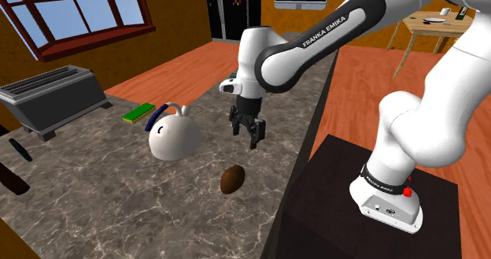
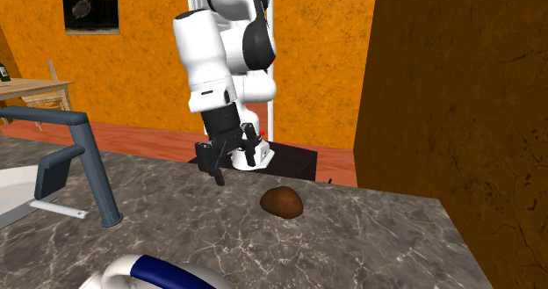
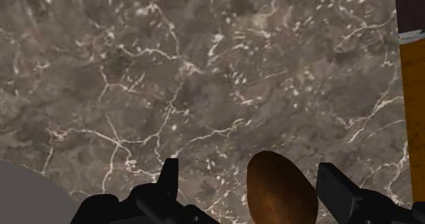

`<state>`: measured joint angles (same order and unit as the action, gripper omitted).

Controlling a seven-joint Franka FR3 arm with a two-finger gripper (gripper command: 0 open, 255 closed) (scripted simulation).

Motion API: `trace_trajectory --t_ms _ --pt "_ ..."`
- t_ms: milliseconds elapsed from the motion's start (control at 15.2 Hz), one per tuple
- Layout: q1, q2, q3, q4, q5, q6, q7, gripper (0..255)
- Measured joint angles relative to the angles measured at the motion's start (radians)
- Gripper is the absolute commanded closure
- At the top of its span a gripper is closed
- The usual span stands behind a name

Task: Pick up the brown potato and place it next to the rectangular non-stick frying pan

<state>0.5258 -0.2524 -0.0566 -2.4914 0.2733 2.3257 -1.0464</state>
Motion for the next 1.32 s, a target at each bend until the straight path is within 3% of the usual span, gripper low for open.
trace_trajectory --t_ms 396,924,1320 --pt "0.102 0.093 0.03 0.014 0.106 0.058 -0.207 0" --pt "0.132 0.182 0.046 -0.002 0.168 0.161 -0.262 0" --pt "0.133 0.189 0.047 -0.002 0.171 0.167 -0.265 0"
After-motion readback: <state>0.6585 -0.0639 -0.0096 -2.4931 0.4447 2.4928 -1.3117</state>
